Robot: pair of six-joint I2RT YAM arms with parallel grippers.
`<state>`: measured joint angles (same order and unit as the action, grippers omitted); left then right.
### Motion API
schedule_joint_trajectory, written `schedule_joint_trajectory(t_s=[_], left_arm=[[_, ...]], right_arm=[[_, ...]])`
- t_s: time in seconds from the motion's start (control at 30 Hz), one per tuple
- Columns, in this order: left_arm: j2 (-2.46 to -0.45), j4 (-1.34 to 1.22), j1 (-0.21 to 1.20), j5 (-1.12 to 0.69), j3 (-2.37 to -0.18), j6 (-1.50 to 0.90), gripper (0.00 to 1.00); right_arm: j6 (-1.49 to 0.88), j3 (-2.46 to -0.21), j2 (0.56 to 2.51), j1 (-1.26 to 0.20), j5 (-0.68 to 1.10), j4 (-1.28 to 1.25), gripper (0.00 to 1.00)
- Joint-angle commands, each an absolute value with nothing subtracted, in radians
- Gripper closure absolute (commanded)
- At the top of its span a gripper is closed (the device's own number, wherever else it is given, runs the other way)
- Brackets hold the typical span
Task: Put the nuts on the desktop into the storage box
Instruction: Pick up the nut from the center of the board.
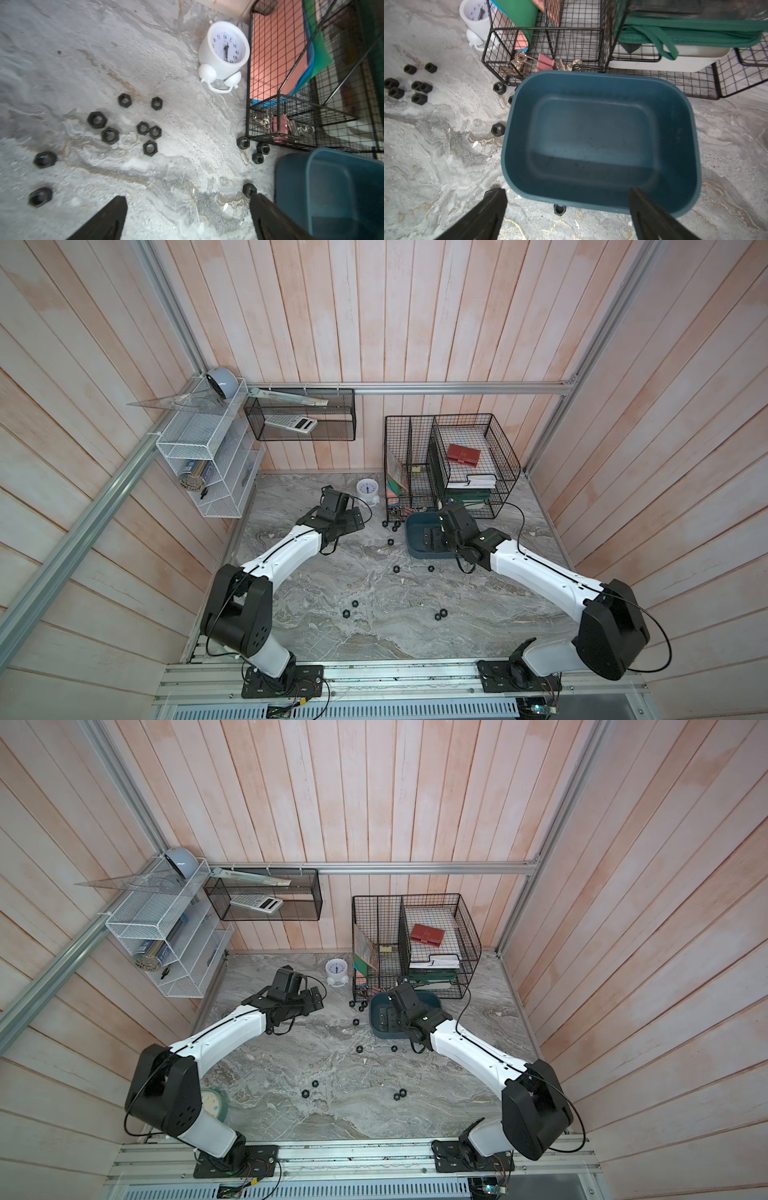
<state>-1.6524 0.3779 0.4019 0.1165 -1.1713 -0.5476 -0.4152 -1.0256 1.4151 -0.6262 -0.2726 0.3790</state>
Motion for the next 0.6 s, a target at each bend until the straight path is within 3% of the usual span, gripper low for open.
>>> schedule_joint_trajectory(t_s=[0.0,0.1,0.27,0.4,0.57], left_arm=[[-1.743,0.323,0.441,0.161,-1.246,-0.431,0.08],[-1.825,0.283,0.463,0.134,-1.296,-0.342,0.17],[-1.946,0.272,0.469,0.109,-1.395,-0.303,0.19],[-2.032,0.295,0.476,0.084,-1.48,-0.273,0.3],[-2.111,0.305,0.485,0.081,-1.543,-0.26,0.33]], right_arm=[[-0.426,-1.001,1.367,-0.597,-0.288,0.357,0.02],[-0.418,-0.997,1.341,-0.579,-0.279,0.375,0.02],[-0.413,-0.988,1.313,-0.562,-0.288,0.384,0.02],[-0.414,-0.99,1.317,-0.555,-0.295,0.39,0.02],[-0.404,-1.006,1.328,-0.545,-0.305,0.404,0.02]])
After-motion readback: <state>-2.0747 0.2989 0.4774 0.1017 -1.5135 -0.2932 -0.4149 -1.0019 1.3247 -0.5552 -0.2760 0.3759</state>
